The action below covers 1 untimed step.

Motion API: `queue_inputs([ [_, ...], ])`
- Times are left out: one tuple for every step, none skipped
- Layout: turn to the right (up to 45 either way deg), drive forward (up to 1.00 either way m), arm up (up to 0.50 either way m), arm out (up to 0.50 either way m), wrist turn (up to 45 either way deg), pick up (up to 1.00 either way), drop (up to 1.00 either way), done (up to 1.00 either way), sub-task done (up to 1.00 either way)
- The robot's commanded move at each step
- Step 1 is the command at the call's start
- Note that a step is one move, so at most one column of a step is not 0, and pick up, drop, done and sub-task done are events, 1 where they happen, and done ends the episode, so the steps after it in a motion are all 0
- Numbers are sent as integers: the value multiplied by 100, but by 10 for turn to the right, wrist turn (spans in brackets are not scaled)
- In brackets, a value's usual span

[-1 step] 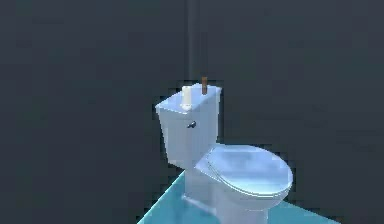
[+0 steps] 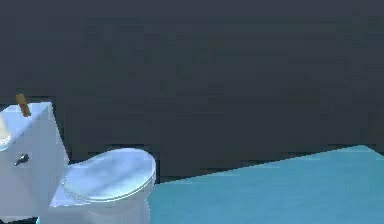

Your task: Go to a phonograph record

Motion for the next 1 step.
queue_inputs([
  [450,0,0,0,0,0,0,0,0],
])
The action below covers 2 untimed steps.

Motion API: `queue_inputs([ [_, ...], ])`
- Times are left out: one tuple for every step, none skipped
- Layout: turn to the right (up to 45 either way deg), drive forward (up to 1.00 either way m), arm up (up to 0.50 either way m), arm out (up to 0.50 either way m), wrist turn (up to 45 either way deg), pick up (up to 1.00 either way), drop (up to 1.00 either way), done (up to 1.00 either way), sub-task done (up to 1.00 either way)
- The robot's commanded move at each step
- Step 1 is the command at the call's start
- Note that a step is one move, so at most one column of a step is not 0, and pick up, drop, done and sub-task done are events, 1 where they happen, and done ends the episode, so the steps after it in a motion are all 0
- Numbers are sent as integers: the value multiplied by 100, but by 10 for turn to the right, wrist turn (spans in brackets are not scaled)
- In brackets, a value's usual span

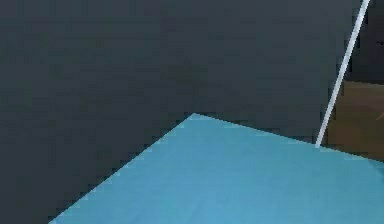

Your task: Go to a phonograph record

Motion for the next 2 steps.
queue_inputs([
  [450,0,0,0,0,0,0,0,0],
  [30,0,0,0,0,0,0,0,0],
])
